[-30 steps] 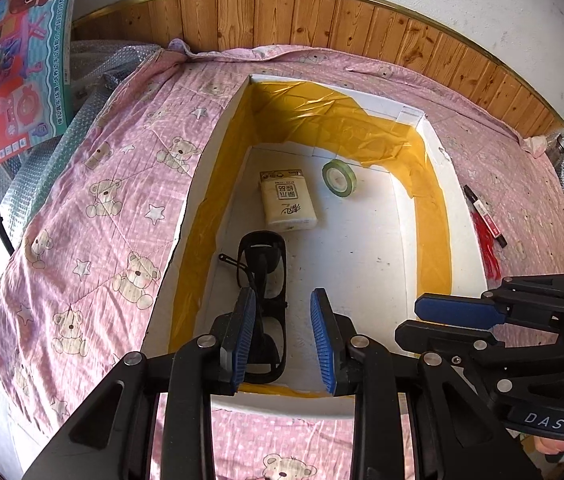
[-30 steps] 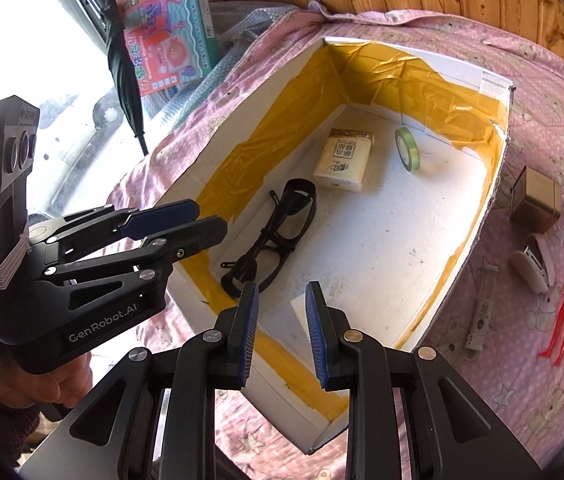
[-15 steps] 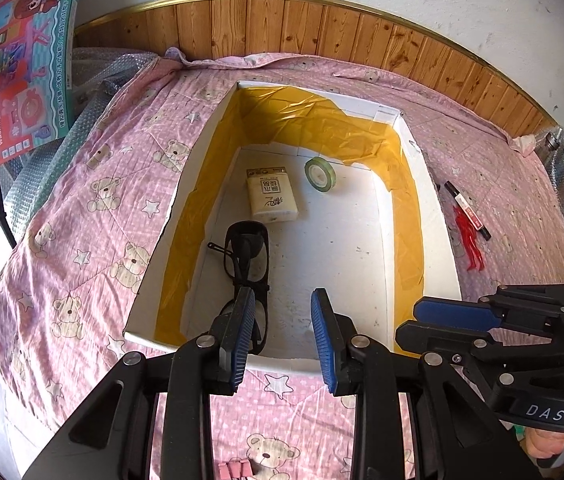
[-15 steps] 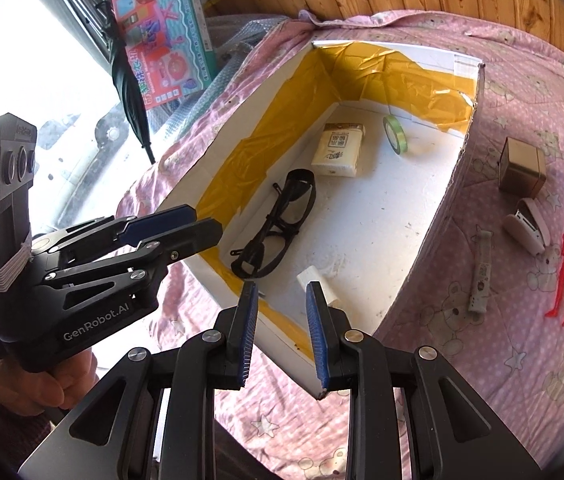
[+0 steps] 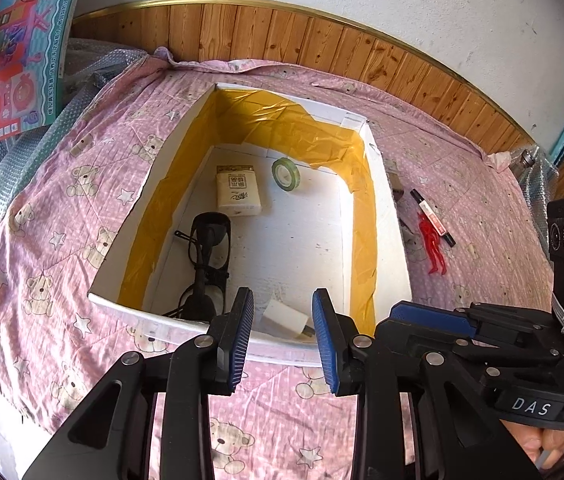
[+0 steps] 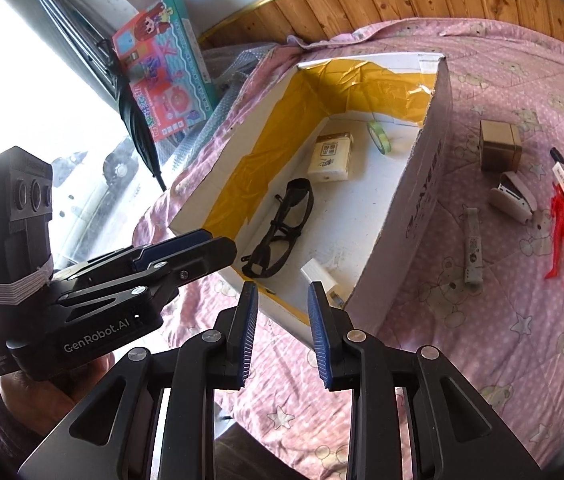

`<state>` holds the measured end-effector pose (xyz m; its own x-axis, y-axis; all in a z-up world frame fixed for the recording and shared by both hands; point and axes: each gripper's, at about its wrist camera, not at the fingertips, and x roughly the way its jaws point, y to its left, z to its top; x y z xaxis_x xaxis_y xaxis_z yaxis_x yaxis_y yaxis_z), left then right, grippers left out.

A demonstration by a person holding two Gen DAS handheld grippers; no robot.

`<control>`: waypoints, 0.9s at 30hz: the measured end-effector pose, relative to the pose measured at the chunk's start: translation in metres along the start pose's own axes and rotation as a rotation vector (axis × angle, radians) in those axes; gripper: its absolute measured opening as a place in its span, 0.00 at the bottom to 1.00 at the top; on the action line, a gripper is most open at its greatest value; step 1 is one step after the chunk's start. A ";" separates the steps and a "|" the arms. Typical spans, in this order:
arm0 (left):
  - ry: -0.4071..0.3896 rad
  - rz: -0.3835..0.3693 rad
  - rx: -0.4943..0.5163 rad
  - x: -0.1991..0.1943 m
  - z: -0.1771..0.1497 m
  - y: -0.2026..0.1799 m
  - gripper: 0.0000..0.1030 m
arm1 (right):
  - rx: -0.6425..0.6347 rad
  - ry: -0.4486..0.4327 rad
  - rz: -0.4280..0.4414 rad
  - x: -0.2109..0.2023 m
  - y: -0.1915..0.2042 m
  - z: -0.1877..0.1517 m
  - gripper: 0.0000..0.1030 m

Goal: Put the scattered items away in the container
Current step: 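Move both tools back toward the remaining items beside the box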

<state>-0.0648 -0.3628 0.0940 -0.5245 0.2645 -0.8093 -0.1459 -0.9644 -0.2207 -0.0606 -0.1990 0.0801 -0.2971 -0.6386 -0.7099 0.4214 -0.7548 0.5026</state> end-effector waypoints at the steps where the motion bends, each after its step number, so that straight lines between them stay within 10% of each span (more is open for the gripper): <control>1: -0.002 -0.011 0.002 0.000 0.000 -0.004 0.32 | 0.001 -0.008 0.000 -0.005 -0.003 -0.002 0.28; 17: -0.063 -0.079 0.075 0.012 -0.008 -0.104 0.40 | 0.186 -0.149 0.030 -0.062 -0.097 -0.033 0.28; 27: 0.043 -0.111 0.178 0.078 0.005 -0.161 0.41 | 0.305 -0.180 -0.067 -0.068 -0.169 -0.037 0.28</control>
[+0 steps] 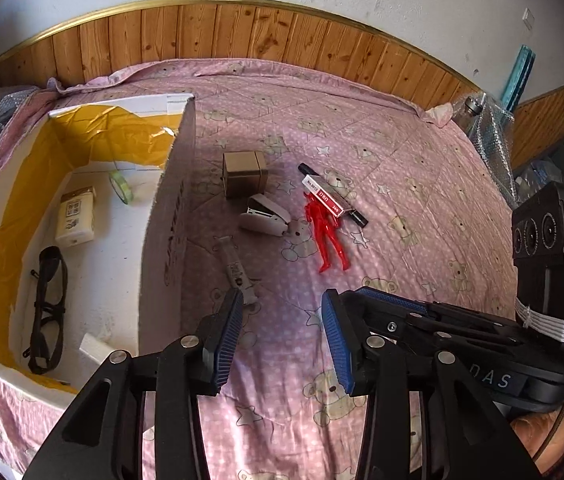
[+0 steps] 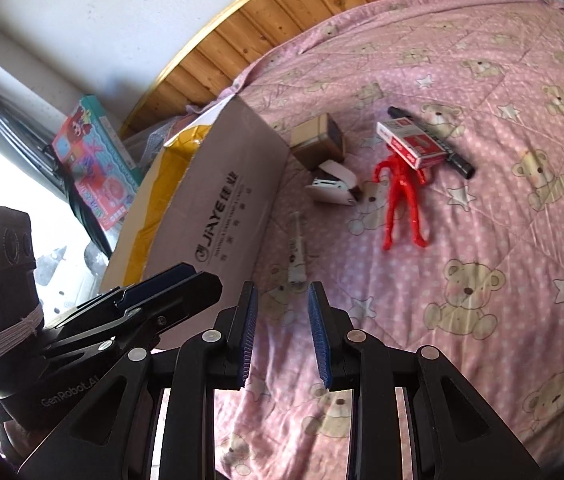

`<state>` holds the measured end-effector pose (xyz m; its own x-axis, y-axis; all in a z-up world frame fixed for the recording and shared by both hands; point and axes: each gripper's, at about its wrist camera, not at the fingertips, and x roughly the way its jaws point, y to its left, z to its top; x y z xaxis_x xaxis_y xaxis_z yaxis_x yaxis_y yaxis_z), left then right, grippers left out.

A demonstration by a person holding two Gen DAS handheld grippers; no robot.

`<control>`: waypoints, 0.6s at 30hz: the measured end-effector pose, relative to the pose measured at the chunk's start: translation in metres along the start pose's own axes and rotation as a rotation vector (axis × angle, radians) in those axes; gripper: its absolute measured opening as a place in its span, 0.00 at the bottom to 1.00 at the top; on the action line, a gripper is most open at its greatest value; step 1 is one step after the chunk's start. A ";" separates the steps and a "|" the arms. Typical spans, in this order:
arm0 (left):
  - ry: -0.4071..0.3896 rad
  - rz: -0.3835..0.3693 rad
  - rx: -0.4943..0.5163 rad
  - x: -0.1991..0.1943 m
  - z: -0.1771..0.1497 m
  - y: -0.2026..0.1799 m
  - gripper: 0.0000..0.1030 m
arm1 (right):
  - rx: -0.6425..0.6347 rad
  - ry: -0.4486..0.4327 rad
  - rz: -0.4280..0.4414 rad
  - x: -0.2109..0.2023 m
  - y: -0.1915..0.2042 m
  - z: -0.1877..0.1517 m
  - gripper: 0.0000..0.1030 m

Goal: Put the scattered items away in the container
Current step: 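Move both tools back toward the remaining items beside the box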

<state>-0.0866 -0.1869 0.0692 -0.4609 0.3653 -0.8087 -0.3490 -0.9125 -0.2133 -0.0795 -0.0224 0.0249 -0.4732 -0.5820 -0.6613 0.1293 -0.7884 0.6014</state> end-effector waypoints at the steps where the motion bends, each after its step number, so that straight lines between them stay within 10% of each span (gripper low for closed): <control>1: 0.013 0.004 -0.007 0.009 0.001 -0.001 0.41 | 0.008 -0.002 -0.009 0.001 -0.006 0.002 0.28; 18: 0.148 0.131 -0.095 0.109 0.008 0.020 0.54 | 0.059 0.032 -0.156 0.063 -0.081 0.052 0.35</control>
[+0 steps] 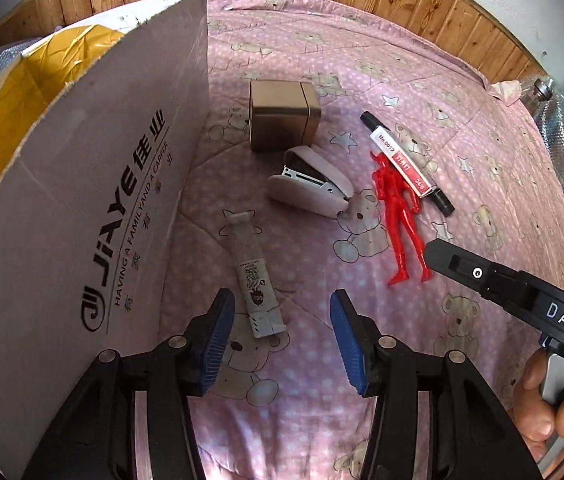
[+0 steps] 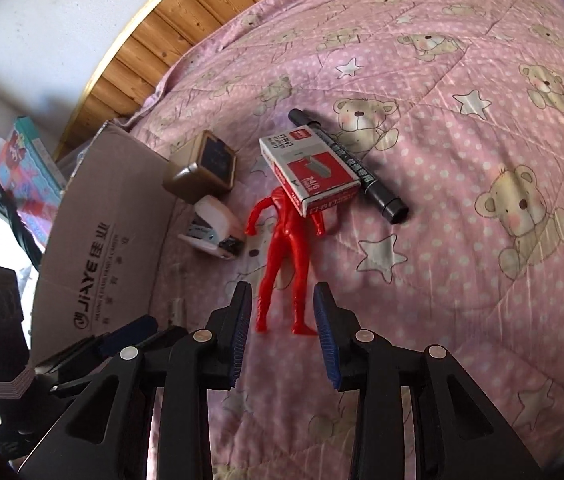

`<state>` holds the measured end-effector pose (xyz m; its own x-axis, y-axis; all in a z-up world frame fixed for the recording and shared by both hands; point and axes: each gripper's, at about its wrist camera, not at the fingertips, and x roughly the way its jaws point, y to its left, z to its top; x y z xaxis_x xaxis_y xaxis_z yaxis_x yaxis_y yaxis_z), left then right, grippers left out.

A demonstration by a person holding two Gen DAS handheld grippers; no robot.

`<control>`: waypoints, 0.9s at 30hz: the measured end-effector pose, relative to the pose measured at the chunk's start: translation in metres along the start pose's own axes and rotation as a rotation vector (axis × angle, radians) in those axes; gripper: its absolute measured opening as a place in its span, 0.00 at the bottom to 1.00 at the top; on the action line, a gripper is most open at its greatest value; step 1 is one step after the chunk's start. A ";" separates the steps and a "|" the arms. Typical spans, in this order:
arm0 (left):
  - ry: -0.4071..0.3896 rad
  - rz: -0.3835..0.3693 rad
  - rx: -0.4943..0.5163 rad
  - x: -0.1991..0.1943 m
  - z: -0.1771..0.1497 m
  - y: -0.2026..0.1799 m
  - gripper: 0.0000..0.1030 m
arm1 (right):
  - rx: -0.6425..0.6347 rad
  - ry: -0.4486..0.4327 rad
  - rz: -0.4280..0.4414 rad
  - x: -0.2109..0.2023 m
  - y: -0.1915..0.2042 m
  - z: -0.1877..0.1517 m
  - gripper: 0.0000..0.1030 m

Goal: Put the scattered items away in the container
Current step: 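Move both tools back toward the remaining items beside the box, then grasp the clear tube with the left tool while the right tool grasps the red figure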

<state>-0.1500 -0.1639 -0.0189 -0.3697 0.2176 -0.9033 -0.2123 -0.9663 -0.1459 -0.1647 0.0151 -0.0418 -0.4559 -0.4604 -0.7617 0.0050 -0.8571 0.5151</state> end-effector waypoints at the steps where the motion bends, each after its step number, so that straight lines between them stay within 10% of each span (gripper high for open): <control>1: 0.009 0.000 -0.011 0.005 0.001 0.001 0.54 | -0.010 0.004 -0.013 0.006 -0.001 0.002 0.34; 7: 0.006 0.028 -0.042 0.025 0.008 0.003 0.56 | -0.116 -0.023 -0.050 0.014 0.008 0.006 0.24; 8: -0.006 0.032 -0.042 0.025 0.009 0.002 0.56 | -0.116 -0.022 -0.044 0.012 0.007 0.005 0.09; 14: 0.006 0.007 0.056 0.014 -0.011 -0.016 0.28 | -0.088 0.061 -0.002 -0.019 -0.023 -0.026 0.09; 20: 0.093 -0.174 0.125 -0.010 -0.065 -0.037 0.29 | -0.150 0.065 -0.203 -0.086 -0.049 -0.078 0.10; 27: -0.003 -0.120 0.101 -0.023 -0.053 -0.038 0.52 | -0.156 -0.103 -0.283 -0.118 -0.044 -0.085 0.34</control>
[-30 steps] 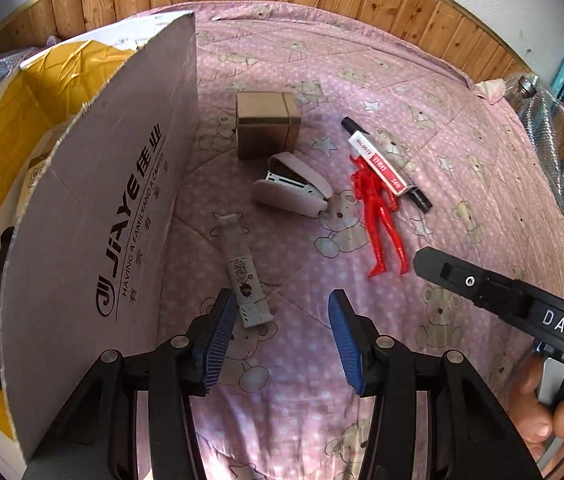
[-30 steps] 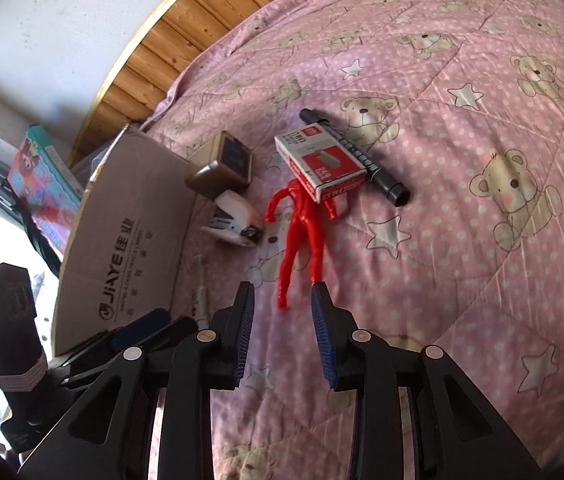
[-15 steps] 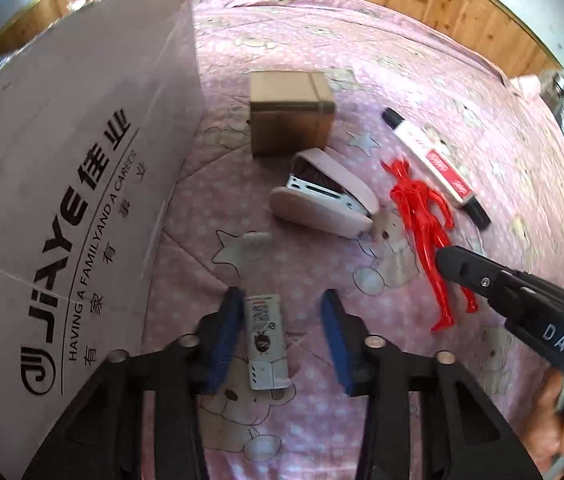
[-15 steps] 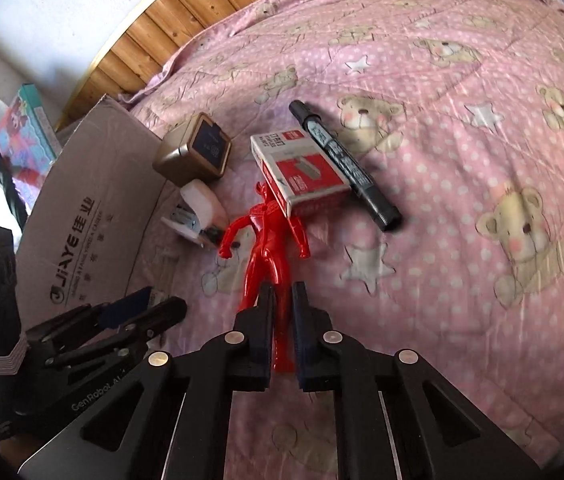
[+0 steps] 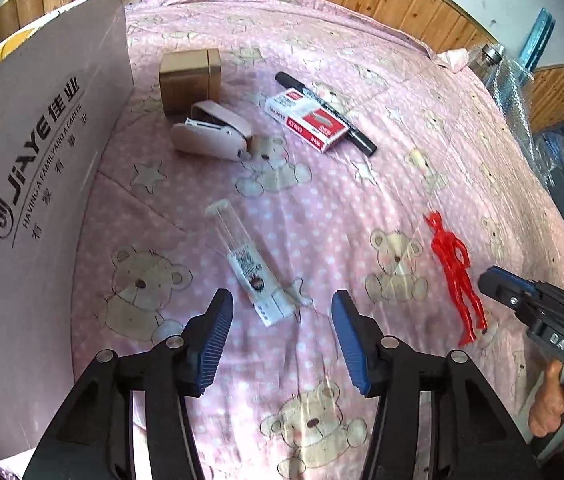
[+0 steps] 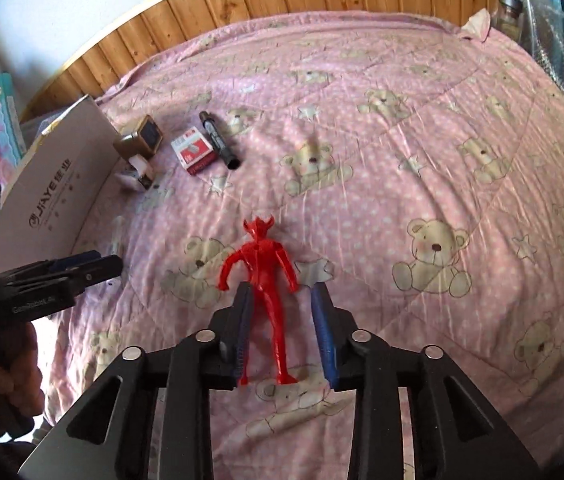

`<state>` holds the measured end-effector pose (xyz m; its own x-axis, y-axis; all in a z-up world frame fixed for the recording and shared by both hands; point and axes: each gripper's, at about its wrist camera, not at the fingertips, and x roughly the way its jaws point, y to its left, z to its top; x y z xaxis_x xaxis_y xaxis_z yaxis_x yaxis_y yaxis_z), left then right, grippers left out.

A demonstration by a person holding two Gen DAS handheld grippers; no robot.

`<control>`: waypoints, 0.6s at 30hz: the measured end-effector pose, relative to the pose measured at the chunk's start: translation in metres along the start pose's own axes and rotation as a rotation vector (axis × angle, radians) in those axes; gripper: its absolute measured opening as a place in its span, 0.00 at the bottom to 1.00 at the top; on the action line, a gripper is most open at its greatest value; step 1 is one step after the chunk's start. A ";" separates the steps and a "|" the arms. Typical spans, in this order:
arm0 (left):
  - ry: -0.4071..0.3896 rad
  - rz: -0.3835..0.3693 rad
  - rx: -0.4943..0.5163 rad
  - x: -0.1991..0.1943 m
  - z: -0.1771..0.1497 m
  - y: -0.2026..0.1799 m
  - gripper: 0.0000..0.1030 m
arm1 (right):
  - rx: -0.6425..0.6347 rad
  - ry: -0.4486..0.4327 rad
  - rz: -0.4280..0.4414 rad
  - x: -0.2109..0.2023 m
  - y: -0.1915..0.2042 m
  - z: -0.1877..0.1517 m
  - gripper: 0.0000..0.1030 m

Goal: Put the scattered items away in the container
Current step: 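Grasp the clear tube with the left tool while the right tool grasps the red figure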

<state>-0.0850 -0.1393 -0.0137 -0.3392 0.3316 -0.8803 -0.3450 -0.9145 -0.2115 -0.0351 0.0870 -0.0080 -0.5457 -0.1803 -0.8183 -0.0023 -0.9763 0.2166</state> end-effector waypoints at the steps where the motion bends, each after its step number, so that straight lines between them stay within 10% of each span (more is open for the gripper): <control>1: -0.011 0.005 -0.001 0.004 0.005 0.003 0.52 | -0.027 0.005 -0.005 0.004 0.009 -0.001 0.34; 6: -0.038 0.047 0.019 0.019 -0.001 0.010 0.51 | -0.191 -0.018 -0.147 0.025 0.035 -0.027 0.27; 8: -0.037 0.064 0.035 0.016 -0.009 0.009 0.49 | -0.079 -0.011 -0.065 0.022 0.020 -0.026 0.28; 14: -0.024 0.022 -0.038 0.011 -0.014 0.018 0.48 | 0.724 0.071 0.724 0.029 -0.071 -0.047 0.29; 18: -0.031 0.032 -0.030 0.014 -0.013 0.013 0.48 | 0.728 0.058 0.516 0.018 -0.093 -0.061 0.41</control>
<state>-0.0827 -0.1493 -0.0345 -0.3769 0.3086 -0.8734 -0.3076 -0.9311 -0.1962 0.0064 0.1677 -0.0756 -0.5826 -0.6012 -0.5468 -0.3106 -0.4570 0.8334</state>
